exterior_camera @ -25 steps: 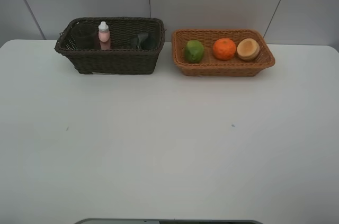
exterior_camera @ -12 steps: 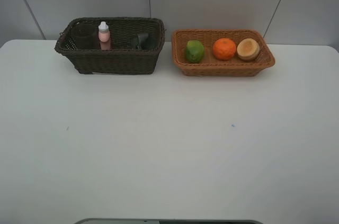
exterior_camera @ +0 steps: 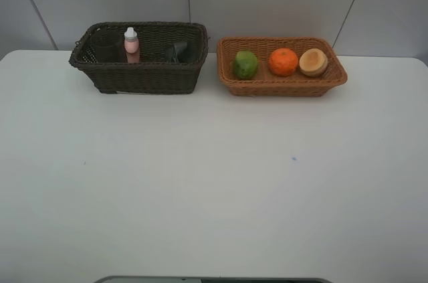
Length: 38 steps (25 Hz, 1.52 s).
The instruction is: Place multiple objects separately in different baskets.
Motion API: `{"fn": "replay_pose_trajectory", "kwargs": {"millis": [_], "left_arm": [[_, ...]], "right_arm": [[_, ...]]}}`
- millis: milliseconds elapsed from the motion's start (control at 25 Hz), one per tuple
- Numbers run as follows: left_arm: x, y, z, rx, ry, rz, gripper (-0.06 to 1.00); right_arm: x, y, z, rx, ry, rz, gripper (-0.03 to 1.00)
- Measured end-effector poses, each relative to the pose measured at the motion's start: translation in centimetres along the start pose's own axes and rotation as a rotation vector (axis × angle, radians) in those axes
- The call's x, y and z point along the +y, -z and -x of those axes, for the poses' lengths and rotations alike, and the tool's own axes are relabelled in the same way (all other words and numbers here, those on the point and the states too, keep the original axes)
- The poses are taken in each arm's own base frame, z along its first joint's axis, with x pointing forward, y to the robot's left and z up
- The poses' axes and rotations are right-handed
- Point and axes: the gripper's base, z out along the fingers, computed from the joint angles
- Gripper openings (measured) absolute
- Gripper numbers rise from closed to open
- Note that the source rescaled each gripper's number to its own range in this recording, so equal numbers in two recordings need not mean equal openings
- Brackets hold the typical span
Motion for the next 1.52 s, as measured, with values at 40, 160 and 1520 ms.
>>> {"fn": "replay_pose_trajectory", "kwargs": {"millis": [40, 160, 1520], "left_arm": [[0.0, -0.2, -0.3, 0.006, 0.000, 0.000, 1.00], [0.0, -0.6, -0.8, 0.018, -0.001, 0.003, 1.00], [0.1, -0.7, -1.1, -0.177, 0.042, 0.011, 1.00]], "right_arm": [[0.0, 0.0, 0.0, 0.000, 0.000, 0.000, 0.92], [0.0, 0.0, 0.0, 0.000, 0.000, 0.000, 0.92], [0.0, 0.0, 0.0, 0.000, 0.000, 0.000, 0.92]]}}
